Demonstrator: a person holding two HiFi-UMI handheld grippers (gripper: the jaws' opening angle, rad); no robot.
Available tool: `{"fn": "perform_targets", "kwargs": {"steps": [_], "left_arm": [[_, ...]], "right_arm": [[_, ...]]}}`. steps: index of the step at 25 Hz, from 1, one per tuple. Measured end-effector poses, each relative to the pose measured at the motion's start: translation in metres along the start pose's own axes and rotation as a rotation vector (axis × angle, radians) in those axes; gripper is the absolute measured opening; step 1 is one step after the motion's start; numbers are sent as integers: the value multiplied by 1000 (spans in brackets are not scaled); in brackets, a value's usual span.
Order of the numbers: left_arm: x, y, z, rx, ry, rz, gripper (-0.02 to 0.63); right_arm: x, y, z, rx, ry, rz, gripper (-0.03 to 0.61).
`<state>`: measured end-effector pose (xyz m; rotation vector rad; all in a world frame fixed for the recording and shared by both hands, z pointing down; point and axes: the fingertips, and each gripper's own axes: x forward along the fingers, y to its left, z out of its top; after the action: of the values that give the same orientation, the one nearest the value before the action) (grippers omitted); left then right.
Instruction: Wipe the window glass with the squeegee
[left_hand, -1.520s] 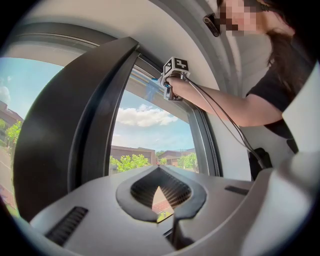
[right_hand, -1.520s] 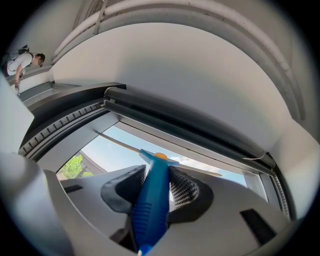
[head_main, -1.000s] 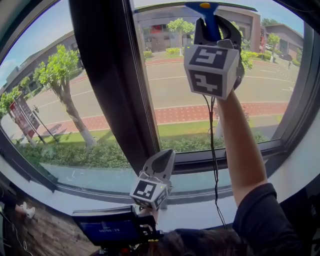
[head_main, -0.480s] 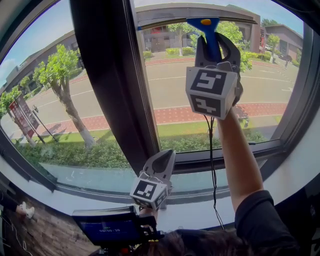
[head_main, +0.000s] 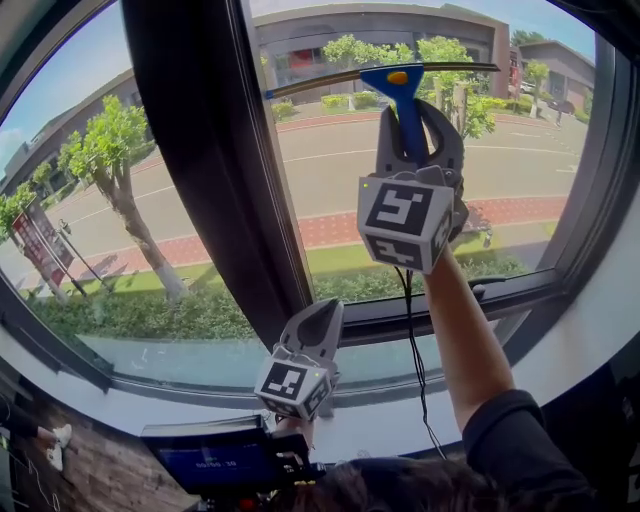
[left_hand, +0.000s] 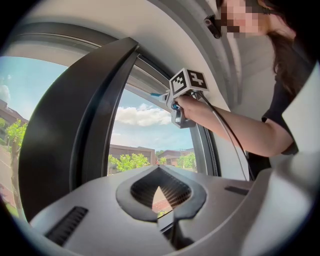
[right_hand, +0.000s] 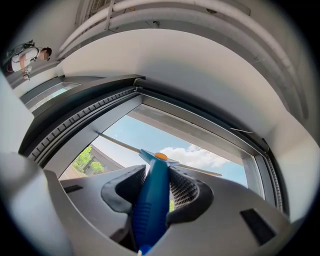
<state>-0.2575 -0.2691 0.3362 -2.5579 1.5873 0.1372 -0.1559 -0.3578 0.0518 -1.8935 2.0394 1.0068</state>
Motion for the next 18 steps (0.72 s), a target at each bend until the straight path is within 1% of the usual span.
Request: {"fn": "perform_targets", "kwargs": {"steps": [10, 18], "left_arm": [[-2, -1, 3, 1, 13, -3, 2], [-2, -8, -11, 8, 22, -7, 2]], "right_arm": [[-29, 15, -35, -26, 49, 19, 141], [-58, 25, -75, -23, 79, 21, 141]]}}
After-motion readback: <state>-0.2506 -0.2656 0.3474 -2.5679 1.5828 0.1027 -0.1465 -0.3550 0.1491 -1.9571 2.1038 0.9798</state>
